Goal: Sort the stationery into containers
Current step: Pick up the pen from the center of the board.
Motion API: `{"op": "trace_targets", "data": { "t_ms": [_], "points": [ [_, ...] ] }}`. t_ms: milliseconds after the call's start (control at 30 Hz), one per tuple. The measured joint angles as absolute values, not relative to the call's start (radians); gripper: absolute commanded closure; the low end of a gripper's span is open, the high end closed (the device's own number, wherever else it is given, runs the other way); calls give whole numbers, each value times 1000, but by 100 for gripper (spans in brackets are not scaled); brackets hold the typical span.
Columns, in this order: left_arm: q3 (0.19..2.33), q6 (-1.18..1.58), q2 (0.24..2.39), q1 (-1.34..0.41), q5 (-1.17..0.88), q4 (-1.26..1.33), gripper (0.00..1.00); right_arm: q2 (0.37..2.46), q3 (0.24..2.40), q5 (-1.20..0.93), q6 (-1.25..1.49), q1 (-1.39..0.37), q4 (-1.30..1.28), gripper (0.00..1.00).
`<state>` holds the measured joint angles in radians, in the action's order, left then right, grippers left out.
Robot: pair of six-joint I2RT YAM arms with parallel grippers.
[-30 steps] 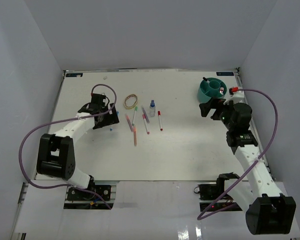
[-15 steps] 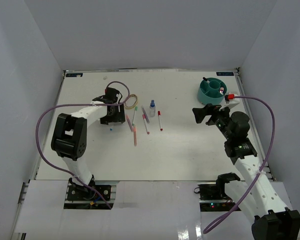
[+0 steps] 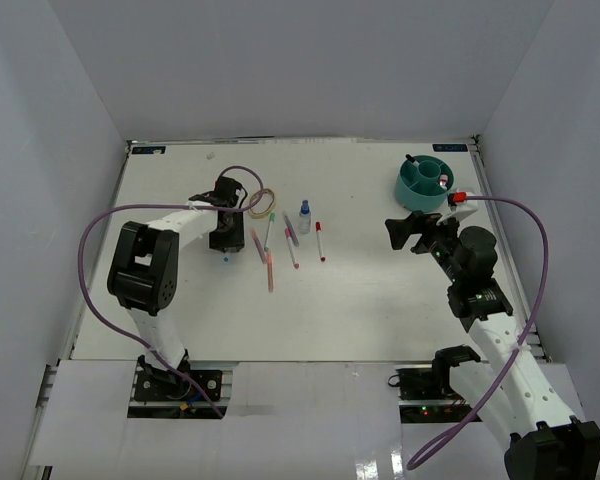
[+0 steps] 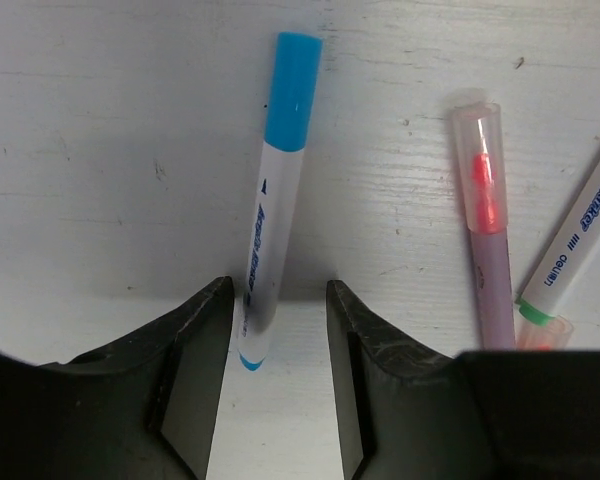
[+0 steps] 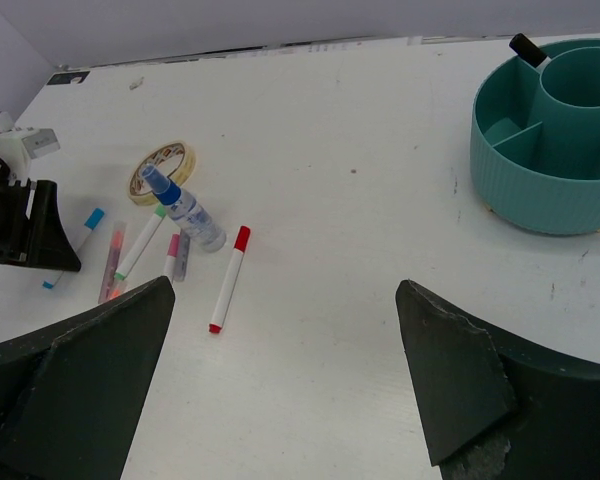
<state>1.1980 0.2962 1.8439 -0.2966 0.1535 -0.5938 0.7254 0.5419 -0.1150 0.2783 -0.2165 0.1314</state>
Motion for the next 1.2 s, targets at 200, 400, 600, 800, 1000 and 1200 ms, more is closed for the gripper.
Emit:
{"op": "trace_targets", "data": {
  "t_ms": [200, 400, 600, 800, 1000, 1200],
  "points": [
    [1209, 294, 1855, -304, 149, -592, 59, 725, 540, -108, 277, -218, 131, 2],
    [1211, 296, 1857, -307, 141, -587, 66, 725, 540, -107, 276, -219, 132, 2],
    [1211, 296, 1857, -310, 132, -583, 78, 727, 540, -109, 273, -221, 132, 2],
    [1211, 296, 1855, -310, 121, -583, 84, 728, 540, -117, 265, -224, 131, 2],
    [1177, 296, 1817, -312, 83, -577, 84, 760, 546, -259, 253, -230, 130, 1],
    [1098, 292, 1634, -363, 25, -559, 84, 859, 664, -448, 267, -287, 104, 0]
  ]
}}
